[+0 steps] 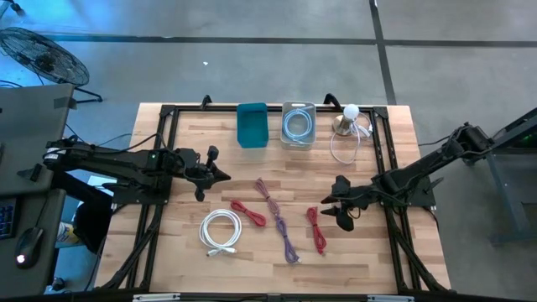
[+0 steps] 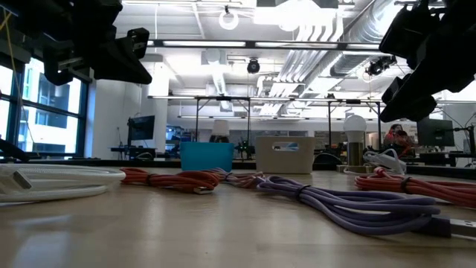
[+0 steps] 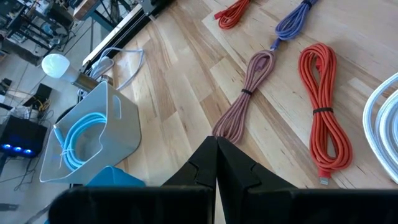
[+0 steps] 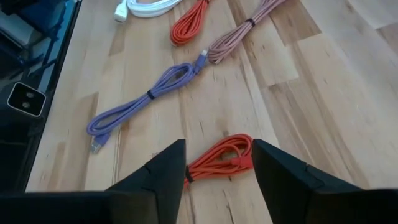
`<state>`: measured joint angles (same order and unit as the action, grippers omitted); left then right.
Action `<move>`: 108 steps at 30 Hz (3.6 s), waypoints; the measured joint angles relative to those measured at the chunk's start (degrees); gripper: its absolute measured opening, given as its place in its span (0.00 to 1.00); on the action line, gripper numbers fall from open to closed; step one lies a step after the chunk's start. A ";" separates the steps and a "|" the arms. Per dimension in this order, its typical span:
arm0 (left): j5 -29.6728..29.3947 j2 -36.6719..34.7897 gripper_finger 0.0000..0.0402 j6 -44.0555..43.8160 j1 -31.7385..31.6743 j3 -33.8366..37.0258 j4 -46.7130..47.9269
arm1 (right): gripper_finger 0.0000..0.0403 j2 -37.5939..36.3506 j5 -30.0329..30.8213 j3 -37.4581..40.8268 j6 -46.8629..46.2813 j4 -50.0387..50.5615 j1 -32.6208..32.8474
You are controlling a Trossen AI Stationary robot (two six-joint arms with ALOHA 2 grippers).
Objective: Pick & Place USB Port
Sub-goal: Put the right orange charger cable into the blue bin
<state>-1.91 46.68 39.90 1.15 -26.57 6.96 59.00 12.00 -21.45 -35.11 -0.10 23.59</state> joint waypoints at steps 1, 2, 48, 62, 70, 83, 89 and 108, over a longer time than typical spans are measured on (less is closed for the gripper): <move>0.00 0.00 0.00 0.00 0.00 0.00 0.01 | 0.45 0.00 -0.05 0.00 0.23 0.00 0.04; 0.00 0.00 0.00 0.00 0.00 0.00 0.01 | 0.45 0.00 -0.29 0.00 0.39 -0.02 0.04; 0.54 0.01 0.00 0.31 0.00 0.02 0.51 | 0.47 20.43 -9.91 -15.37 -7.94 15.26 0.04; 1.42 0.00 0.00 0.35 0.00 0.02 0.76 | 0.47 26.46 -13.83 -15.37 -13.46 6.87 0.02; 1.55 0.02 0.00 0.35 0.00 0.02 0.95 | 0.47 26.56 -12.23 -15.37 -18.96 6.43 -0.11; 1.57 0.00 0.00 0.33 0.00 0.02 2.47 | 0.47 26.56 -14.21 -15.37 -21.40 7.74 -3.27; 1.56 0.02 0.00 0.35 0.00 0.02 3.15 | 0.47 26.56 -14.83 -15.37 -20.17 10.81 -3.39; 1.55 0.01 0.00 0.33 0.00 0.02 3.59 | 0.47 26.56 -15.09 -15.35 -23.01 8.44 -3.37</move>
<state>-0.36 46.69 40.23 1.15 -26.55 10.55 85.56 -3.09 -36.80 -58.12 8.34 20.23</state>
